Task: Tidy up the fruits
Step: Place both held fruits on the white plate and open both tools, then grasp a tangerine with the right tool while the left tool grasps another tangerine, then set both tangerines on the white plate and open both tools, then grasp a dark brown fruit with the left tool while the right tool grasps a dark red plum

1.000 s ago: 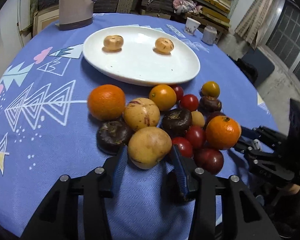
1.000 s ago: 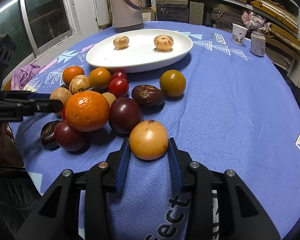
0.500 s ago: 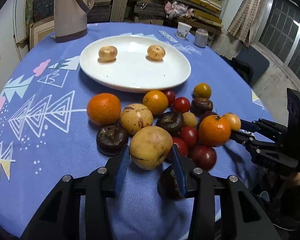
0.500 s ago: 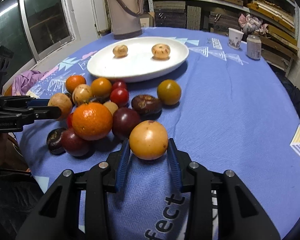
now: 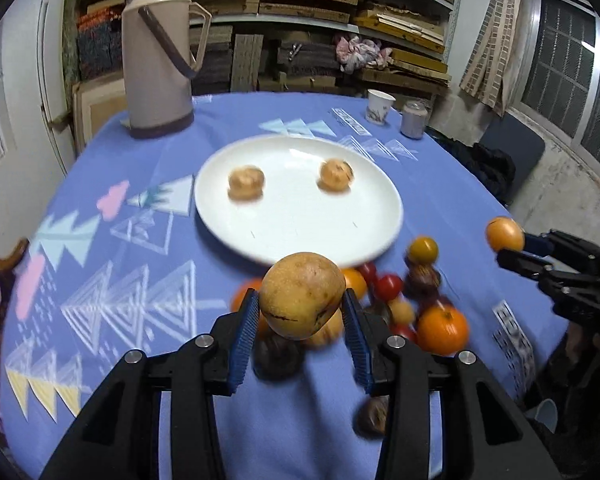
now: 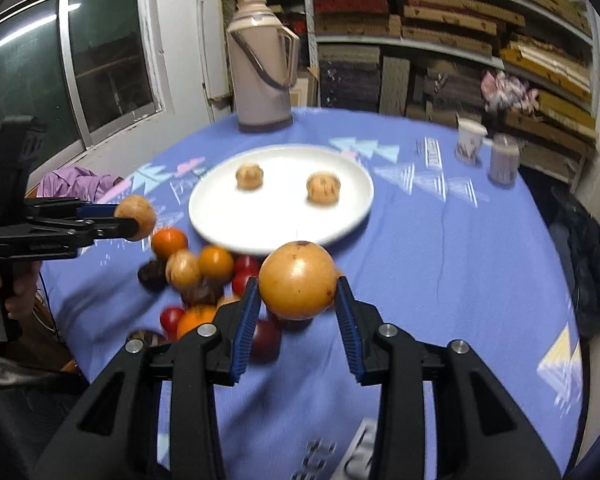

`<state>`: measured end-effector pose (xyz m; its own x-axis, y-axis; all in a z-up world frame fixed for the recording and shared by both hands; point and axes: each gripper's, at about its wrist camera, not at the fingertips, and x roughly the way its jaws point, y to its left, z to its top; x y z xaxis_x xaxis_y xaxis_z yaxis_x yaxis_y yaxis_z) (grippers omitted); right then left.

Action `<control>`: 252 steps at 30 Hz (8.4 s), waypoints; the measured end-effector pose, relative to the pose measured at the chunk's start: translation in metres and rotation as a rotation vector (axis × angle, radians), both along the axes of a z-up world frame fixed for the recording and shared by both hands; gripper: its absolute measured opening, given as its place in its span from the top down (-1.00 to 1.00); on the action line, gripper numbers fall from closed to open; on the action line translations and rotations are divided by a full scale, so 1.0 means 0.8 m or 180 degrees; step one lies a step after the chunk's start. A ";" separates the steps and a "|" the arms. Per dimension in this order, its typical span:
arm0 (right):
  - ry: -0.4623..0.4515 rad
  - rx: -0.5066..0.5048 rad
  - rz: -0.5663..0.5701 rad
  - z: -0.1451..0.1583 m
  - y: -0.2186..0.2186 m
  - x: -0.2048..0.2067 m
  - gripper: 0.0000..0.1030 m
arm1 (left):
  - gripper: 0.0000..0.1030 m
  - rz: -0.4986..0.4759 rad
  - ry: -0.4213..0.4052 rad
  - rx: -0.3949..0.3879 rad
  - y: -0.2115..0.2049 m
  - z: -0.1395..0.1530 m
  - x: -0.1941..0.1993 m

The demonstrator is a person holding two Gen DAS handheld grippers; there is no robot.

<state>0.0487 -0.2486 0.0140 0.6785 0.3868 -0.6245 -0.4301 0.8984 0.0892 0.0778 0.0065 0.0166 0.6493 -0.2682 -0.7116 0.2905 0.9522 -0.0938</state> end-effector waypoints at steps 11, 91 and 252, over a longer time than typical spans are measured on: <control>0.0402 -0.0092 0.0255 -0.015 0.057 0.133 0.28 | 0.17 0.0055 0.0182 0.0088 -0.008 -0.017 0.116; 0.0370 0.0229 0.0304 -0.062 0.056 -0.017 0.13 | -0.75 0.0275 0.0440 -0.0039 0.032 -0.063 0.042; 0.0715 0.0125 0.0082 -0.099 0.054 0.009 0.00 | 0.03 0.0033 0.0497 0.0352 0.010 -0.100 0.001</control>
<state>0.0558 -0.2054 -0.0656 0.5137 0.4291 -0.7429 -0.4182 0.8813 0.2199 0.0786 0.0142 -0.0634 0.5310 -0.1766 -0.8287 0.2709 0.9621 -0.0315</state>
